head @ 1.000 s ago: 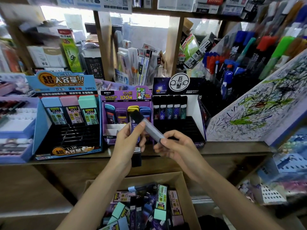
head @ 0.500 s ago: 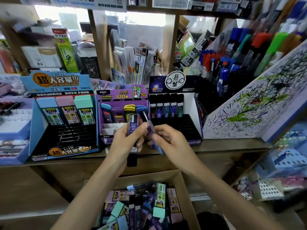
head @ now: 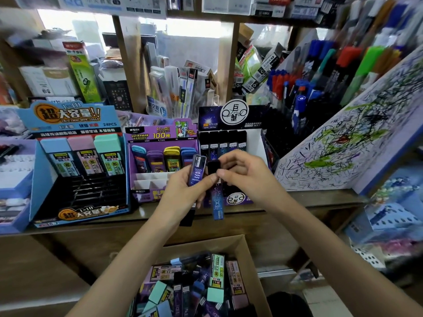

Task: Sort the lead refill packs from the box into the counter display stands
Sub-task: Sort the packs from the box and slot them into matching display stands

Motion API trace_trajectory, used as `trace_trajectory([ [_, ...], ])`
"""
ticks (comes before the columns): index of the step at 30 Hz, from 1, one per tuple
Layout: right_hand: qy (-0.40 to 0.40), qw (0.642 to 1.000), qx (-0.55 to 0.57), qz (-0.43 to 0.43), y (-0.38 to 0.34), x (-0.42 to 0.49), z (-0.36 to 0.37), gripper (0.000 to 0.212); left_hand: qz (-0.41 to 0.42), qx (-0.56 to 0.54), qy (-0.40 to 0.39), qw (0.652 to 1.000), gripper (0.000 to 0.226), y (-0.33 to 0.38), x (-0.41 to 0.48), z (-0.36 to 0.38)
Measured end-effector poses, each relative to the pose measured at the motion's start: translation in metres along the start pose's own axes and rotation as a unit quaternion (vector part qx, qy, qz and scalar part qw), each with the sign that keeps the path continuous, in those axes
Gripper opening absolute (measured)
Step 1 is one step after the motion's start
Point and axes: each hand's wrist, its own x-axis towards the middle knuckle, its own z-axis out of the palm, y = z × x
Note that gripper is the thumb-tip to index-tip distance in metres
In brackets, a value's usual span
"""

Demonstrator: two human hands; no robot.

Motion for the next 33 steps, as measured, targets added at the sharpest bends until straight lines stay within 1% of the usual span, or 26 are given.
trace_trajectory([
  [2, 0.009, 1.0, -0.016, 0.009, -0.003, 0.002, -0.011, 0.02, 0.001, 0.037, 0.001, 0.999, 0.01, -0.001, 0.005, 0.002],
  [4, 0.048, 0.998, -0.038, 0.005, -0.007, 0.008, -0.03, 0.02, 0.01, 0.141, 0.038, 0.989, 0.013, -0.006, 0.011, 0.0],
  [6, 0.105, 0.99, -0.093, 0.0, -0.011, 0.018, -0.053, 0.019, 0.028, 0.279, 0.08, 0.956, 0.021, -0.011, 0.016, -0.003],
  [8, 0.153, 0.977, -0.15, -0.002, -0.013, 0.031, -0.072, 0.014, 0.06, 0.404, 0.104, 0.907, 0.029, -0.015, 0.019, -0.004],
  [9, 0.166, 0.969, -0.181, -0.003, -0.013, 0.038, -0.079, 0.015, 0.07, 0.442, 0.113, 0.887, 0.032, -0.017, 0.02, -0.004],
  [10, 0.171, 0.961, -0.216, -0.005, -0.011, 0.044, -0.084, 0.017, 0.068, 0.464, 0.121, 0.875, 0.034, -0.02, 0.021, -0.003],
  [13, 0.152, 0.939, -0.309, -0.013, -0.006, 0.061, -0.088, 0.018, 0.037, 0.502, 0.131, 0.854, 0.045, -0.029, 0.02, 0.001],
  [16, 0.117, 0.913, -0.389, -0.01, 0.002, 0.073, -0.089, 0.019, 0.038, 0.528, 0.144, 0.836, 0.044, -0.035, 0.018, 0.006],
  [18, 0.102, 0.9, -0.424, -0.004, 0.008, 0.078, -0.09, 0.019, 0.044, 0.54, 0.151, 0.827, 0.042, -0.036, 0.019, 0.008],
  [20, 0.085, 0.899, -0.431, 0.004, 0.014, 0.08, -0.092, 0.019, 0.043, 0.551, 0.156, 0.818, 0.04, -0.035, 0.02, 0.01],
  [22, 0.067, 0.911, -0.407, 0.005, 0.016, 0.081, -0.095, 0.017, 0.039, 0.556, 0.156, 0.815, 0.042, -0.036, 0.021, 0.011],
  [27, 0.042, 0.927, -0.373, 0.018, 0.016, 0.083, -0.099, 0.014, 0.03, 0.558, 0.16, 0.814, 0.032, -0.038, 0.022, 0.009],
  [30, 0.045, 0.915, -0.4, 0.024, 0.019, 0.084, -0.097, 0.013, 0.03, 0.547, 0.163, 0.821, 0.029, -0.039, 0.02, 0.005],
  [33, 0.054, 0.892, -0.449, 0.015, 0.02, 0.089, -0.096, 0.012, 0.024, 0.529, 0.162, 0.833, 0.029, -0.039, 0.018, 0.003],
])
